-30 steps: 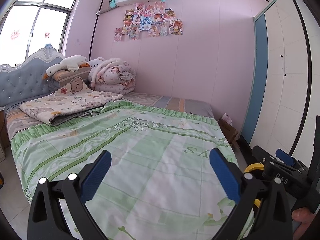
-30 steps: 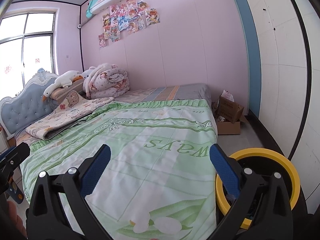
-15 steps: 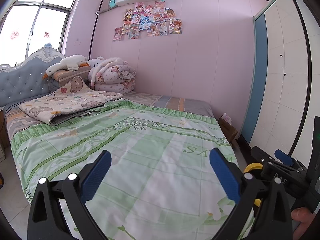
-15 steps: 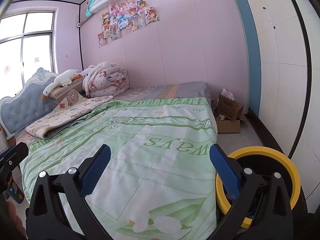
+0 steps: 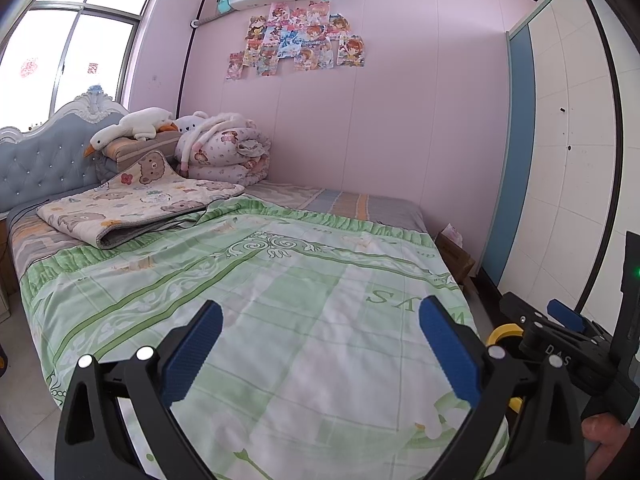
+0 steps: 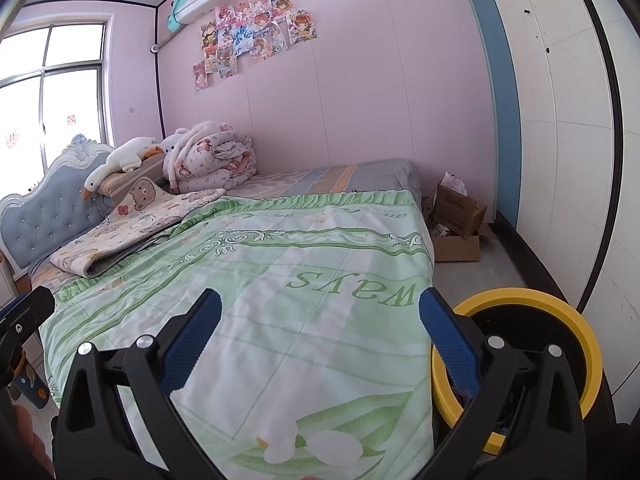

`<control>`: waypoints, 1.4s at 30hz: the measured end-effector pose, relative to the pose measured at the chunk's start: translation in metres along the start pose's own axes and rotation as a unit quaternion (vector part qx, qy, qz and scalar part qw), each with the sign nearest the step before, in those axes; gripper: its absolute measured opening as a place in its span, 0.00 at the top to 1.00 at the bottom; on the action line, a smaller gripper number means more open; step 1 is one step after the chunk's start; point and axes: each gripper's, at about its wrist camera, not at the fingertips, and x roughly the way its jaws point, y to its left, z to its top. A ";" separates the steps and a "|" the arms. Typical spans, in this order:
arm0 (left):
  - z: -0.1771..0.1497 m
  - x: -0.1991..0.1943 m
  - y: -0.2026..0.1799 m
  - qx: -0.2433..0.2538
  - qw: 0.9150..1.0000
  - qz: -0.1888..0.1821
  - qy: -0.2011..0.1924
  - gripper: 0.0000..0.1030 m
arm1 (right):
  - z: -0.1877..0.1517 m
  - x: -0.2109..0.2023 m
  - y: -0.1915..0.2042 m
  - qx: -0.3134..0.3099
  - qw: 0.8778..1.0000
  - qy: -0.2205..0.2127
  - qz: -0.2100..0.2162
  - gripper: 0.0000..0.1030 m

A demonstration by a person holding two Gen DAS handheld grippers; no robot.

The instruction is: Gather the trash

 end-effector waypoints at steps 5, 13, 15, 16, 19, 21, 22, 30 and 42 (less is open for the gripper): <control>0.000 0.000 0.000 -0.001 1.000 0.000 0.001 0.08 | -0.001 0.002 -0.001 0.001 1.000 0.002 0.000 0.08; -0.001 0.000 -0.001 0.000 1.000 0.000 0.001 0.08 | -0.002 0.003 -0.001 0.002 1.000 0.006 0.000 0.08; -0.001 0.000 -0.001 0.000 1.000 0.000 0.002 0.08 | -0.003 0.004 -0.002 0.003 1.000 0.007 -0.001 0.08; -0.001 0.000 -0.001 0.000 1.000 0.000 0.002 0.08 | -0.003 0.004 -0.001 0.004 1.000 0.008 -0.001 0.08; -0.001 0.001 -0.001 0.000 1.000 -0.001 0.002 0.08 | -0.003 0.004 -0.003 0.006 1.000 0.009 -0.002 0.08; -0.002 0.000 -0.001 0.001 1.000 -0.001 0.002 0.08 | -0.003 0.004 -0.003 0.007 1.000 0.010 -0.002 0.08; -0.002 0.001 -0.001 0.001 1.000 -0.001 0.002 0.08 | -0.004 0.005 -0.003 0.007 1.000 0.010 -0.002 0.08; -0.004 0.003 0.000 0.000 1.000 -0.004 0.008 0.08 | -0.004 0.005 -0.003 0.008 1.000 0.011 -0.002 0.08; -0.005 0.007 0.003 -0.003 1.000 -0.008 0.017 0.08 | -0.006 0.008 -0.004 0.012 1.000 0.016 -0.002 0.08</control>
